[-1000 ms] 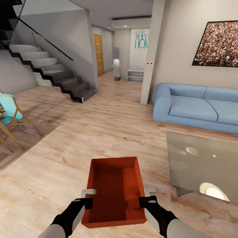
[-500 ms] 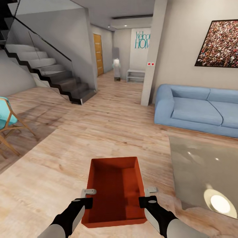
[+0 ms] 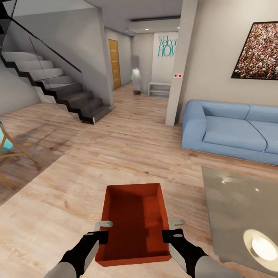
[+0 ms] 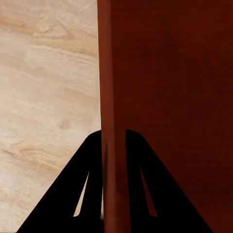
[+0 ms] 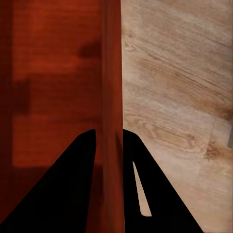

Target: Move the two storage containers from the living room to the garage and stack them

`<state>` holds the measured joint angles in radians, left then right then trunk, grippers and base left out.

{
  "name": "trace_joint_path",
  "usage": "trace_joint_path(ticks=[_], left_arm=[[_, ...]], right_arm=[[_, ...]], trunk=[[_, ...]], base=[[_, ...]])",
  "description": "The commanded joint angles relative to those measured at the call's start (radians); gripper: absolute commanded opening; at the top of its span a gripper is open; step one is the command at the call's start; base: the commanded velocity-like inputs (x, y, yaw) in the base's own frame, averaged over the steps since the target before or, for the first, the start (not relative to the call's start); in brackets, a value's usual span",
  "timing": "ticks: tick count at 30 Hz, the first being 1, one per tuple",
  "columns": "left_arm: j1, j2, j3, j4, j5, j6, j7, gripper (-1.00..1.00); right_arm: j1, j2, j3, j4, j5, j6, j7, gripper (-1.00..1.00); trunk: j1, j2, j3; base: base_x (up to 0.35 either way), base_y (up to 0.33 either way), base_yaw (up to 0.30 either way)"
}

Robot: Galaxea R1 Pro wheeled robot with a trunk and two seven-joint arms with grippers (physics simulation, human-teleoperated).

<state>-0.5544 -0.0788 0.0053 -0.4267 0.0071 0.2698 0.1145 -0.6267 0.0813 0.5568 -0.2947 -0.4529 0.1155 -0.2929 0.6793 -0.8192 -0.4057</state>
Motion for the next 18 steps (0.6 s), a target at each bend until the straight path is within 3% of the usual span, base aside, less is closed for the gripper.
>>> trace_joint_path(ticks=[1, 18], left_arm=[[-0.001, 0.001, 0.002, -0.004, -0.024, 0.008, 0.011, -1.00], [0.000, 0.002, 0.002, -0.004, -0.024, 0.008, 0.011, -1.00]], right_arm=[[-0.001, -0.009, 0.009, 0.015, -0.003, 0.007, -0.018, -1.00], [-0.001, -0.008, 0.009, 0.015, -0.003, 0.007, -0.018, -1.00]], trunk=[[0.001, -0.001, -0.001], [0.001, -0.001, -0.001]], base=[[0.323, 0.000, 0.000], [0.323, 0.000, 0.000]])
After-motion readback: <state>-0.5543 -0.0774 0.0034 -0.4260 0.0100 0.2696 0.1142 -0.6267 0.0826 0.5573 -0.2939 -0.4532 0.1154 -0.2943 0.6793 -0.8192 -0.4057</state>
